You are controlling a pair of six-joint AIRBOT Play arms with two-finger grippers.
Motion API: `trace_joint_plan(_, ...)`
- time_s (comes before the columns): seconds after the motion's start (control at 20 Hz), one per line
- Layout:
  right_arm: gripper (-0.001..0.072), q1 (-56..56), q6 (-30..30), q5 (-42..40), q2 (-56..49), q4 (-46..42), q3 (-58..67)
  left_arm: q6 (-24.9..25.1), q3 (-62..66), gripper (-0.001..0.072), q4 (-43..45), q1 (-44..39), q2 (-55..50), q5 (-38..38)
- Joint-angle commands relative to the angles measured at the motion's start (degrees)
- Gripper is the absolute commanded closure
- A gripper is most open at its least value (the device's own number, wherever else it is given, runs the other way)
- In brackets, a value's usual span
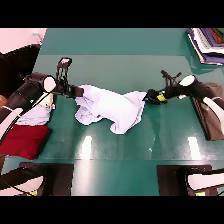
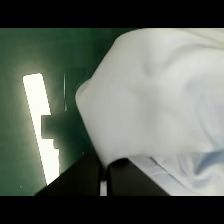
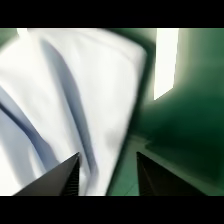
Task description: Fold the shirts.
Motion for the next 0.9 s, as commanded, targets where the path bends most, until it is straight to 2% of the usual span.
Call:
trace_joint_plan(0.0,0.0473,2.3,-0.1,-1.4,-6.3,-0.6,7.1,0.0,0.1,0.0681,0.0,0.0,0.0,0.0)
trace_joint_plan(0.05,0.0605,2.8,-0.5,-1.9,-6.9,-0.8,8.7,0.0,0.1,0.0681,0.0,0.0,0.0,0.0)
trace_joint_plan(0.1,0.0699,3.2,-0.8,-2.7,-6.9,-1.1,9.9,0.0,0.1,0.0681,0.0,0.0,0.1,-0.4)
trace_joint_plan(0.25,0.0700,1.9,-0.9,-1.5,-2.7,-5.0,14.9,0.0,2.9,0.0682,4.3,0.0,2.9,-3.7)
trace_joint_plan(0.4,0.0700,-1.8,-0.9,2.5,7.3,-11.7,22.0,0.0,10.5,0.0682,10.3,0.0,10.8,-6.2)
trace_joint_plan(0.6,0.0699,-7.5,-0.9,8.7,21.4,-13.1,31.6,1.7,21.7,0.0682,9.1,-0.1,21.7,-6.6)
trace_joint_plan(0.85,0.0700,-13.2,-0.9,13.3,32.2,-13.1,40.7,3.0,30.6,0.0682,8.0,-0.1,29.9,-11.5)
